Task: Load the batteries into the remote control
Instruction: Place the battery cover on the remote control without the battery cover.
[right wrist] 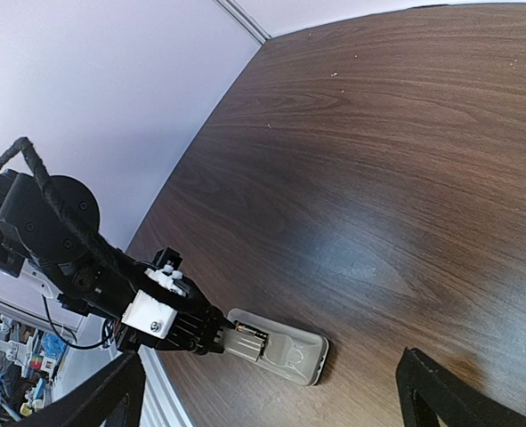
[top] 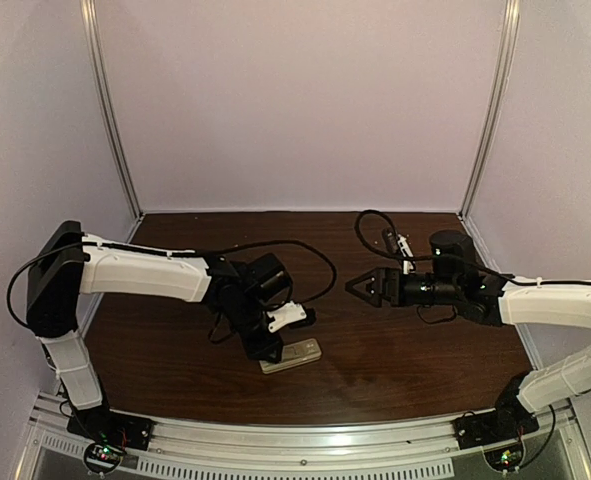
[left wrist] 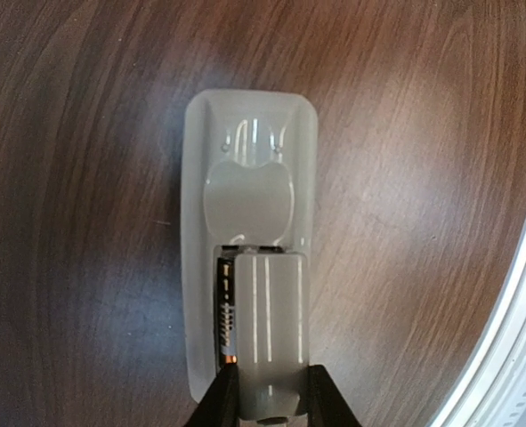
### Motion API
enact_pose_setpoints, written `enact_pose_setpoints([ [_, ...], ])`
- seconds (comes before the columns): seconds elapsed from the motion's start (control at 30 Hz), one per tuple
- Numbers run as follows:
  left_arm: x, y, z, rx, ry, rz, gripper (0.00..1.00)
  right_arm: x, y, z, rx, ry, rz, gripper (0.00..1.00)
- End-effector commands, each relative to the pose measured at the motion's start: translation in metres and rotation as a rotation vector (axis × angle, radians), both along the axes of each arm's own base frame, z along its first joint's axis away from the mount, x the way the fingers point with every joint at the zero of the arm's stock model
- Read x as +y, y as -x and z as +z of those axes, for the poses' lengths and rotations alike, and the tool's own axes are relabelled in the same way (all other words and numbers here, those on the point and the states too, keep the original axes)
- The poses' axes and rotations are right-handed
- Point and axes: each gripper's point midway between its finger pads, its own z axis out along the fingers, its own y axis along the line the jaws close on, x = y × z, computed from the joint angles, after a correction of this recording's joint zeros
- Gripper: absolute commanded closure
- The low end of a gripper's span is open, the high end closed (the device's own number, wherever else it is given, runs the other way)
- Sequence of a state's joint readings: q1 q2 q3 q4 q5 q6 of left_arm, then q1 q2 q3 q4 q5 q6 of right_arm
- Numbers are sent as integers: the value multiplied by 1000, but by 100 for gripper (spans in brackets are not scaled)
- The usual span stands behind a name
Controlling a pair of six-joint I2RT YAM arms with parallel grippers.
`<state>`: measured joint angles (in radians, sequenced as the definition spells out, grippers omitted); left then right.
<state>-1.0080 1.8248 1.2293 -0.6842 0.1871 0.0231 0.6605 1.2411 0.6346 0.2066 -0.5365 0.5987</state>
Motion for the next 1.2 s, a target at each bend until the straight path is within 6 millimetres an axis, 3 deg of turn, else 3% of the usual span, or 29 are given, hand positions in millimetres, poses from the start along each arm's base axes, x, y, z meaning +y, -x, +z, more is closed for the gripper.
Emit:
enact_pose_setpoints([
  [0.0,-4,-11,5,2,20,35,84,-3,-1,-5,-3,3,-3,0],
  [0.53,0,-5,-3,40,4,30,84,-1,-2,-7,-1,7,2,0],
  [1.17,0,-13,-15,24,-36,44,80,-1,-2,-7,-3,11,6,0],
])
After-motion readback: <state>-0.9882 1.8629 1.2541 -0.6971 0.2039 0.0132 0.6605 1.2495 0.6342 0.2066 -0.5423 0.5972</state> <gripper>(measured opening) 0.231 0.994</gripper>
